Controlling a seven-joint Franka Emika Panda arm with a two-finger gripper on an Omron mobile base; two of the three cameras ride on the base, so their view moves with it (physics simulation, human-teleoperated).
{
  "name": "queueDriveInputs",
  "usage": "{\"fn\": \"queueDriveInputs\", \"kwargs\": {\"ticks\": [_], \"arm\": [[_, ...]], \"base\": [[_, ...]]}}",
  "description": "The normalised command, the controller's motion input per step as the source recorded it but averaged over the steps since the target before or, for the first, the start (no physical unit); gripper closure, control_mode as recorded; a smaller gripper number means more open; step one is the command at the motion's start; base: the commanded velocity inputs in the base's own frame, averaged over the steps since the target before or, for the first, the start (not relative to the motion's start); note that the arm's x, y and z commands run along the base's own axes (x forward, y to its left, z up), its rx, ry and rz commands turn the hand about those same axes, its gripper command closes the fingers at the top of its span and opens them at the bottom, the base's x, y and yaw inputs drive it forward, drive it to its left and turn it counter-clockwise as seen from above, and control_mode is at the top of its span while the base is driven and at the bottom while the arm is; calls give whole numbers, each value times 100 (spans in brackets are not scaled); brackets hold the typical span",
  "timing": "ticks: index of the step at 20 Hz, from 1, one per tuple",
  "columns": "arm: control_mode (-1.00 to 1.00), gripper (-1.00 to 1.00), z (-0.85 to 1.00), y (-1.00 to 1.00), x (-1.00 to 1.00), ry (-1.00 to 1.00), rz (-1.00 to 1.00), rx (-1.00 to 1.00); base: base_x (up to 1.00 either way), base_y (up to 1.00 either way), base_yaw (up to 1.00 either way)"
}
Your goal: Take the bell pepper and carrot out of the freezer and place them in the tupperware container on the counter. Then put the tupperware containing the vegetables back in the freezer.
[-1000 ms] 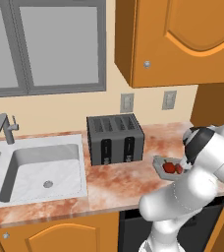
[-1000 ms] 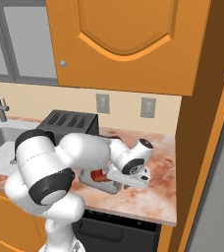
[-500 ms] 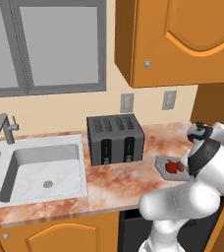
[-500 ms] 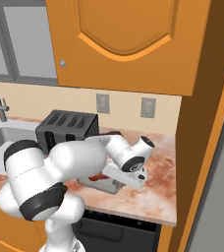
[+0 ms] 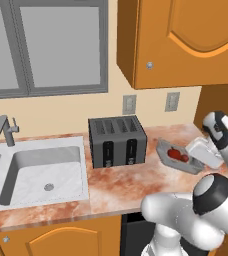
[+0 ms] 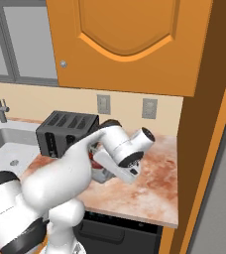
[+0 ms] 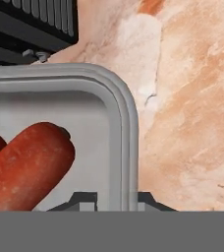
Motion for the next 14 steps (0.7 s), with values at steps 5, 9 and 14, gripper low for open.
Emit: {"fn": "queueDriveInputs", "kwargs": {"ticks": [5, 9, 14], "arm": [[-100, 100, 100, 47, -55, -3, -6, 1], [-100, 100, 91, 49, -86, -5, 0, 0], [-100, 100, 95, 46, -78, -8, 0, 0]], "base": [[0, 0, 0], [0, 0, 0], [0, 0, 0]]}}
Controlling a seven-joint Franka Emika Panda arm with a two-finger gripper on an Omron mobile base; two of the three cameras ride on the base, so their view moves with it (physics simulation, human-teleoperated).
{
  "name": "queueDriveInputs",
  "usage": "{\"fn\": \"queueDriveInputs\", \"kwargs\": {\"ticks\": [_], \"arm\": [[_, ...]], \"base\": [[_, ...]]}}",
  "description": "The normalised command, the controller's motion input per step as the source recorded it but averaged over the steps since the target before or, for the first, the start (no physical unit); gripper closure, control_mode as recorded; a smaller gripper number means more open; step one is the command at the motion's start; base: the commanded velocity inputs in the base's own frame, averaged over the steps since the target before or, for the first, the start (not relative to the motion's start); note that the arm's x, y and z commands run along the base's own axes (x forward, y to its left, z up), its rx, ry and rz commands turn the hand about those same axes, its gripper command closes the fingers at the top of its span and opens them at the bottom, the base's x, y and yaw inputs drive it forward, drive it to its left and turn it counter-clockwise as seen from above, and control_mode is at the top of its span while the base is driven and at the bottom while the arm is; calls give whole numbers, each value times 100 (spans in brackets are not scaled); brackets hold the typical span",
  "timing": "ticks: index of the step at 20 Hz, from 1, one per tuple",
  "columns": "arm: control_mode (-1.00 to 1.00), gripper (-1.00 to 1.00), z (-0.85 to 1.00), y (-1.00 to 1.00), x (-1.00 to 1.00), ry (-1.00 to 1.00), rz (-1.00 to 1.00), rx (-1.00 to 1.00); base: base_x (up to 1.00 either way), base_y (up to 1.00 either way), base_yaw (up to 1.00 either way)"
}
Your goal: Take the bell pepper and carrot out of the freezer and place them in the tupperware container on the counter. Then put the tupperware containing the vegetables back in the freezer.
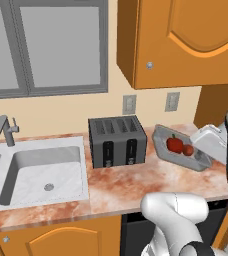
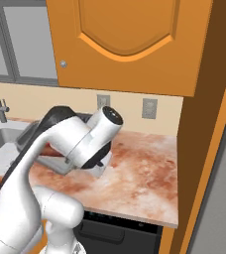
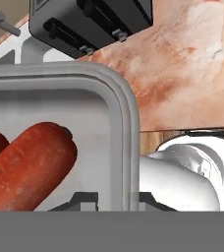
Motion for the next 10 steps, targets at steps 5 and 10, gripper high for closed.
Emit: {"fn": "queueDriveInputs", "kwargs": {"ticks": [5, 10], "arm": [[-100, 100, 92, 36, -56, -4, 0, 1], [-100, 100, 56, 21, -71, -1, -1, 3]], "base": [[0, 0, 0], [0, 0, 0]]}}
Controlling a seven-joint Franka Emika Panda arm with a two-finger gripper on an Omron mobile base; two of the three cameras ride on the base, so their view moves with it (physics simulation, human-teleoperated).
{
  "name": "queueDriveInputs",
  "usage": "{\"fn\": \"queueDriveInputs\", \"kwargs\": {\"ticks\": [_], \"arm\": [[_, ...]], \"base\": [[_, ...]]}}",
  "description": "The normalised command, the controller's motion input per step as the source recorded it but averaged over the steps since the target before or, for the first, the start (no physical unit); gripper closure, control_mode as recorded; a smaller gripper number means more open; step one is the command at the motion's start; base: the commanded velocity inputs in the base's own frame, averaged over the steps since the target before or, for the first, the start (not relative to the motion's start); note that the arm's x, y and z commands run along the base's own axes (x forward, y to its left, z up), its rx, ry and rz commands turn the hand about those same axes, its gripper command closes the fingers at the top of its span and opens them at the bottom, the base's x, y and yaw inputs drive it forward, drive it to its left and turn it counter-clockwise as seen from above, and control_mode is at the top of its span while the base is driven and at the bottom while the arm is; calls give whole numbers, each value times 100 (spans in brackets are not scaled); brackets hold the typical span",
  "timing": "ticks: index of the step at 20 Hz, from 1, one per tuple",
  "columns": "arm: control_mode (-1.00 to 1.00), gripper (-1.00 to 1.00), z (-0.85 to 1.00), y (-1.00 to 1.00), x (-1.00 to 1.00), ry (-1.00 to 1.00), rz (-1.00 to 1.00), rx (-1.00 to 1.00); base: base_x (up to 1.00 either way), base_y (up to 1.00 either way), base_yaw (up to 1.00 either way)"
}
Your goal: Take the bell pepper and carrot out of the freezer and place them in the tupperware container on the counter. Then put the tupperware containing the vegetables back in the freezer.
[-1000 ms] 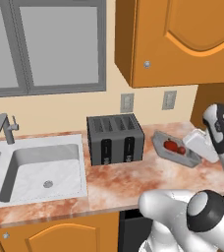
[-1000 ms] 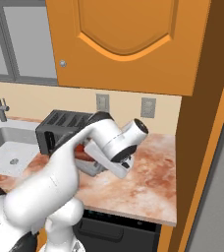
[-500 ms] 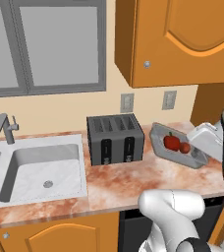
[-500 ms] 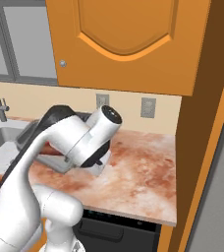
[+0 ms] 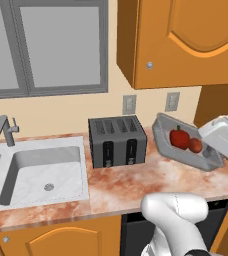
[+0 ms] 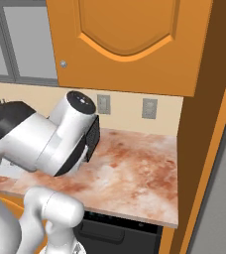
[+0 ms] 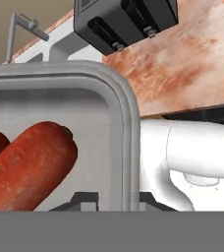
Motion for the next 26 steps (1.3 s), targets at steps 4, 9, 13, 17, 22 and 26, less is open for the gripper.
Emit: {"fn": "queueDriveInputs", "kwargs": {"ticks": [4, 9, 13, 17, 22, 26], "arm": [[-100, 100, 29, 2, -76, 0, -4, 0], [-100, 100, 47, 2, -60, 0, -2, 0], [-100, 100, 72, 7, -13, 0, -4, -2], [-100, 100, 46, 6, 0, 1, -5, -1], [-100, 100, 0, 1, 0, 0, -5, 0], [-100, 100, -28, -13, 0, 0, -4, 0]], "base": [[0, 0, 0], [0, 0, 0], [0, 0, 0], [0, 0, 0], [0, 0, 0], [0, 0, 0]]}}
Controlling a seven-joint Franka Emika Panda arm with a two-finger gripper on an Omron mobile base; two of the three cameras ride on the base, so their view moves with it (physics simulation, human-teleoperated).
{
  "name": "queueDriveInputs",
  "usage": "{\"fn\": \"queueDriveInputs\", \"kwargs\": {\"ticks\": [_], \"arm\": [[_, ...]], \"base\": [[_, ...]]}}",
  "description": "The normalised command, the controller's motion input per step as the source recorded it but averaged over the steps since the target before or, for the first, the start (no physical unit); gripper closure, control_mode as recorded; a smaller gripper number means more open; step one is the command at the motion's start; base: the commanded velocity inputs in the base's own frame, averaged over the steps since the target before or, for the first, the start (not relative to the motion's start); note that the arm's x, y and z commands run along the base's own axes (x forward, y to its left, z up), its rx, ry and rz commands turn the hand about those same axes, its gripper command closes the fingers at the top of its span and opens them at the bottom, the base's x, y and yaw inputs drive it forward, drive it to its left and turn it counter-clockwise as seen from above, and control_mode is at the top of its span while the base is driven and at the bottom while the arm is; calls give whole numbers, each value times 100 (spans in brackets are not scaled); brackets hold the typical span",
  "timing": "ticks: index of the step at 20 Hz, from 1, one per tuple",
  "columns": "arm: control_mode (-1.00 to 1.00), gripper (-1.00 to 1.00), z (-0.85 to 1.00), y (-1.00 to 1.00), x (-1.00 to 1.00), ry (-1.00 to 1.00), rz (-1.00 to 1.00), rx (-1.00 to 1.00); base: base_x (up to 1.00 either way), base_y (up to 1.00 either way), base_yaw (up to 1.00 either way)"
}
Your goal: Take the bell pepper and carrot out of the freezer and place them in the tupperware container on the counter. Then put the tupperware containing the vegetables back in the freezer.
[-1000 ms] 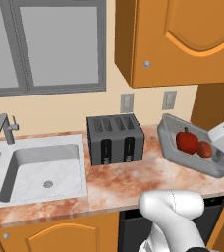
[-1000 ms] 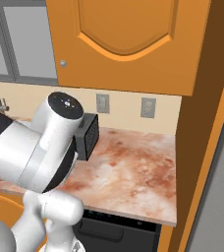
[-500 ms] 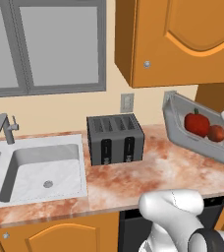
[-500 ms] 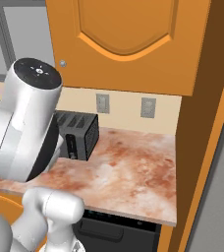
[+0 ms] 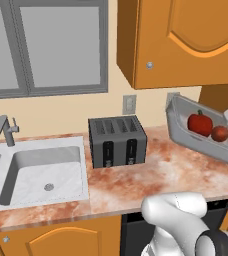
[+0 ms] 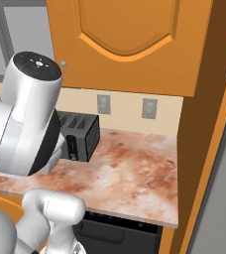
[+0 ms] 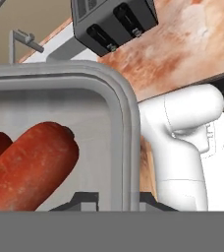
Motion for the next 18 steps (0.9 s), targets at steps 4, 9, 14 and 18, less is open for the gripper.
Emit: {"fn": "queueDriveInputs", "kwargs": {"ticks": [4, 9, 14, 18], "arm": [[100, 100, -26, -3, -2, 0, -3, 0], [100, 100, 0, 0, 0, 0, 0, 0], [100, 100, 0, 0, 0, 0, 0, 0], [100, 100, 0, 0, 0, 0, 0, 0]], "base": [[-9, -1, -1], [-95, -27, -11], [-100, -45, -16], [-73, -70, -15]]}}
